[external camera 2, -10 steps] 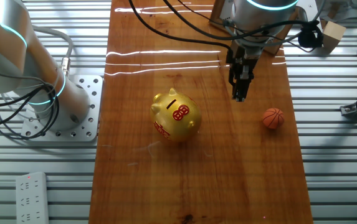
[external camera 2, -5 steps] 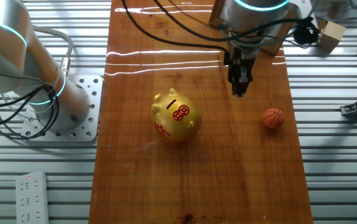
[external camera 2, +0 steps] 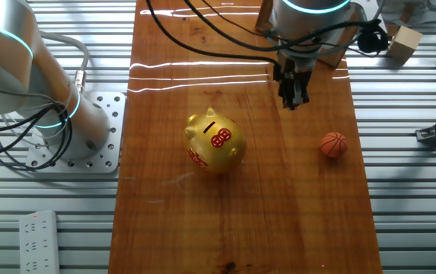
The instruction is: Grab a basketball, release it and shoot it into the basket
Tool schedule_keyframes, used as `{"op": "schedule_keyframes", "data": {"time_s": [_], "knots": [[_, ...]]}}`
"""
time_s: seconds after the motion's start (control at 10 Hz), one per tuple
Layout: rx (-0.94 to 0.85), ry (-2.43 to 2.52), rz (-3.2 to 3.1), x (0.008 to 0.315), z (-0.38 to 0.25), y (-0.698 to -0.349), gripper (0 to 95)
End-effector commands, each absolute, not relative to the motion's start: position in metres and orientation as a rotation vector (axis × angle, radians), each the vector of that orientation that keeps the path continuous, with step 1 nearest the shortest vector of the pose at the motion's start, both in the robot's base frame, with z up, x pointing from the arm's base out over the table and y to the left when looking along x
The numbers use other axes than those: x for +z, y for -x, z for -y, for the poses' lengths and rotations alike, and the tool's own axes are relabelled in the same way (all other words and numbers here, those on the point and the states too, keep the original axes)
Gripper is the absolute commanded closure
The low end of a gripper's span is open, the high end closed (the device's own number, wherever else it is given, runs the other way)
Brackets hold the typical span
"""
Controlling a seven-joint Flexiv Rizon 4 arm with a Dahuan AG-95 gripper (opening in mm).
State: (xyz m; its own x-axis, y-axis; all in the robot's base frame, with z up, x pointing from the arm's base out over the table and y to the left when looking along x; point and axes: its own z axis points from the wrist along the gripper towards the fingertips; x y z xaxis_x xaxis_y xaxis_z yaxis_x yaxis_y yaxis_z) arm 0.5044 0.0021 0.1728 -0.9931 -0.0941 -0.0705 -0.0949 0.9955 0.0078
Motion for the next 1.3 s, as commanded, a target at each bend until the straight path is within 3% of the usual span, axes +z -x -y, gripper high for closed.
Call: {"op": "schedule_keyframes", "data": {"time_s": [0.1,0.9,1.3], "knots": [[0.009,0.145,-3.067,0.176,-0.005,-0.508,95.0],[-0.008,0.067,-3.079,0.183,-0.009,-0.513,95.0],[-0.001,0.032,-3.075,0.172,0.017,-0.535,95.0]]}}
